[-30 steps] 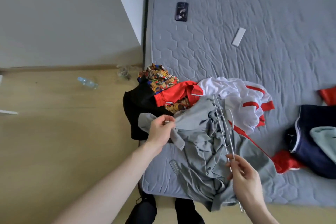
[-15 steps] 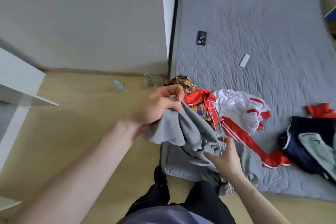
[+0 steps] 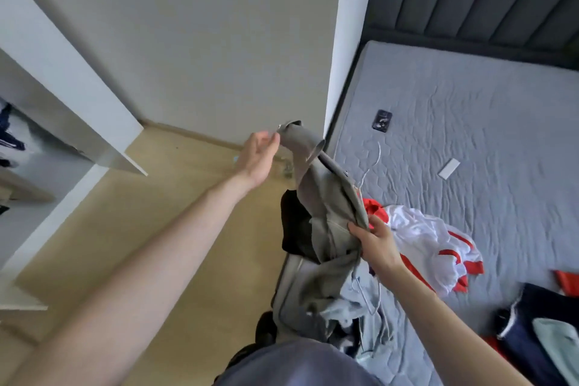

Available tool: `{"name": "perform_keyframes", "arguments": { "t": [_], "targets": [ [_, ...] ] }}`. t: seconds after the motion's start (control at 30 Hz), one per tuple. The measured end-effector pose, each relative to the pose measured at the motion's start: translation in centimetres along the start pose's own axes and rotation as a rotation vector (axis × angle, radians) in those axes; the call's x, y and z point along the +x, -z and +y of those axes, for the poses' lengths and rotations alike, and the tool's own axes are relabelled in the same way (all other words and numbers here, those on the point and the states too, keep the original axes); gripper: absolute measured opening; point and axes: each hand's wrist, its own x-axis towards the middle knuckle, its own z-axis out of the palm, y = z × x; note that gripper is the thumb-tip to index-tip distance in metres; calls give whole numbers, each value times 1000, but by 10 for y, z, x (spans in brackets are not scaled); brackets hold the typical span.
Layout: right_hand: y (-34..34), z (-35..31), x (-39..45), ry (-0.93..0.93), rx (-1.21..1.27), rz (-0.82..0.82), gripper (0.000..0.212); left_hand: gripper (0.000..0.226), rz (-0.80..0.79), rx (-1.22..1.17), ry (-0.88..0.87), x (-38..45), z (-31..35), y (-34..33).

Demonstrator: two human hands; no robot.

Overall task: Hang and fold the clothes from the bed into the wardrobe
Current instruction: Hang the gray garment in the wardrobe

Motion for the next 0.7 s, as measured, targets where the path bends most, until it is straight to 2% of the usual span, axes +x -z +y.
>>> {"name": "perform_keyframes", "arguments": {
  "t": [0.07,0.1,0.17,0.23,0.27,0.3,0.4,0.47,0.57,0.63,0.7],
  "targets": [
    [6,-21,-3,-6,118,-31,3,51,60,96,166,-22,-46,-18],
    [7,-31,-3,-3,174,-43,4,41,30,136,254,-42,-73,-32],
    [8,-48,-4,-1,253,-57,4,40,-212,176,352,-98,-115,-63],
    [8,-59,-3,-2,293,-51,7,51,-448,224,272,-153,-134,-93],
    [8,-62,-2,2,310,-44,7,59,-482,271,177,-177,-136,-108],
    [7,-67,-2,-5,322,-41,7,66,-433,345,76,-195,-128,-122],
    [2,-79,-7,1,349,-57,5,89,-52,466,-185,-209,-100,-148],
    [-1,-87,-11,-2,354,-81,9,83,102,487,-216,-191,-84,-153],
    [7,-94,-12,-2,339,-105,13,40,63,389,-63,-161,-59,-138],
    [22,-94,-8,33,262,-112,18,32,-9,259,-10,-147,-50,-122],
    [42,-92,0,68,127,-85,42,33,-69,180,-47,-141,-37,-104]
  ]
}}
